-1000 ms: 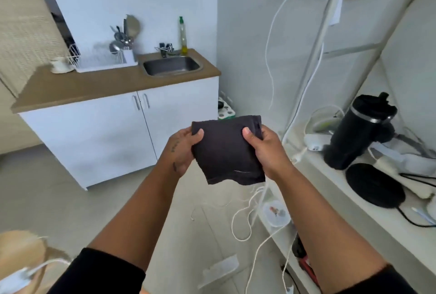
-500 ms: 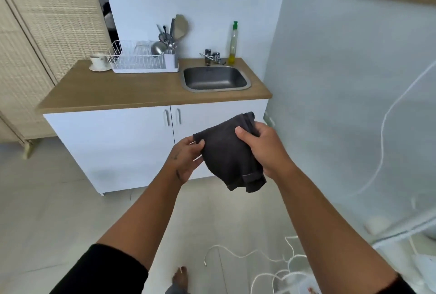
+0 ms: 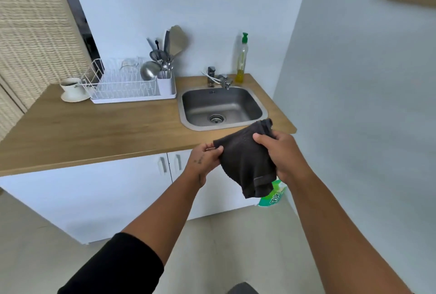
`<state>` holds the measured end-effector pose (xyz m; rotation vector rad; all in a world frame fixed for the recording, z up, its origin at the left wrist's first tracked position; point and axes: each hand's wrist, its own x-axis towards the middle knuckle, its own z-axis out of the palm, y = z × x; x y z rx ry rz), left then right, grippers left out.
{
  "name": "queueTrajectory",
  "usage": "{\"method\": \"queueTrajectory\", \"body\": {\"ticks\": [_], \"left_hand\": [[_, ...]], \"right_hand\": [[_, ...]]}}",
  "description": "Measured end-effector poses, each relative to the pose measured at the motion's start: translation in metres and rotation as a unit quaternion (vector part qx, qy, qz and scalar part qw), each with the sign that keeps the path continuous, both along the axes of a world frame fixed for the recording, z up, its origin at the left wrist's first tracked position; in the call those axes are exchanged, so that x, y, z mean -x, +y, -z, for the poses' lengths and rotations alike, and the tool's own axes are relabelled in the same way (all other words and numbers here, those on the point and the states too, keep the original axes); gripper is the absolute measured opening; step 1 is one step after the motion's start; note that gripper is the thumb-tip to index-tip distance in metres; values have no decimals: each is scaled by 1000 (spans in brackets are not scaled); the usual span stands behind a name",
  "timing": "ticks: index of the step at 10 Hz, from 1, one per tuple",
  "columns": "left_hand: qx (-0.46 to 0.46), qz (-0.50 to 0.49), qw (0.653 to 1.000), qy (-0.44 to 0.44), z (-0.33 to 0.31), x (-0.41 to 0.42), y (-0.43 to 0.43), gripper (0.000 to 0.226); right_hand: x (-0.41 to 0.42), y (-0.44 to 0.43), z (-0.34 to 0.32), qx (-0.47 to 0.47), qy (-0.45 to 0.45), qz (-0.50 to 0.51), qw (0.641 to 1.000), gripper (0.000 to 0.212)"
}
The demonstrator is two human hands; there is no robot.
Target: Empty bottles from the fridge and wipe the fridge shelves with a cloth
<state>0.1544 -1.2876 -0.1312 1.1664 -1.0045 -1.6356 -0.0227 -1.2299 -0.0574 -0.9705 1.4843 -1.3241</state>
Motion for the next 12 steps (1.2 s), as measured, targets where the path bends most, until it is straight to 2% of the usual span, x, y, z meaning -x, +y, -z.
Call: {"method": "queueTrajectory", "body": {"ticks": [2,3,4,5,6,7,8,9,10,11,12], "left_hand": [[-2,-38,988,-151,46,13,-109,18],[28,-76,968,-239,64,25,-175,18],[61,-86,922,-372,81,37,-230,22],[76,-62,874,-476,97,47,-275,25],[84,-33,803,-589,117,57,-306,31],[104,51,733,-671,136,61,-322,47],[101,101,700,-699,156,62,-330,63],[91,100,697,-704,174,60,-331,80],[98,68,703,-701,184,58,-333,79],[103,51,707,-698,188,58,-334,76],[103,48,718,-687,191,59,-335,76]], "right_hand": [[39,-127,31,-39,-44,-20,998,9],[62,-202,42,-69,-59,-21,996,9],[84,-274,50,-101,-60,-13,993,13],[99,-340,57,-109,-59,-13,992,8],[111,-398,73,-130,-41,-2,991,6],[112,-441,101,-157,-9,22,987,12],[101,-468,134,-196,-6,18,980,16],[84,-490,159,-228,-26,-47,972,11],[76,-510,178,-240,-89,-92,962,13],[85,-518,195,-278,-94,-107,950,12],[106,-518,210,-320,50,-51,945,22]]}}
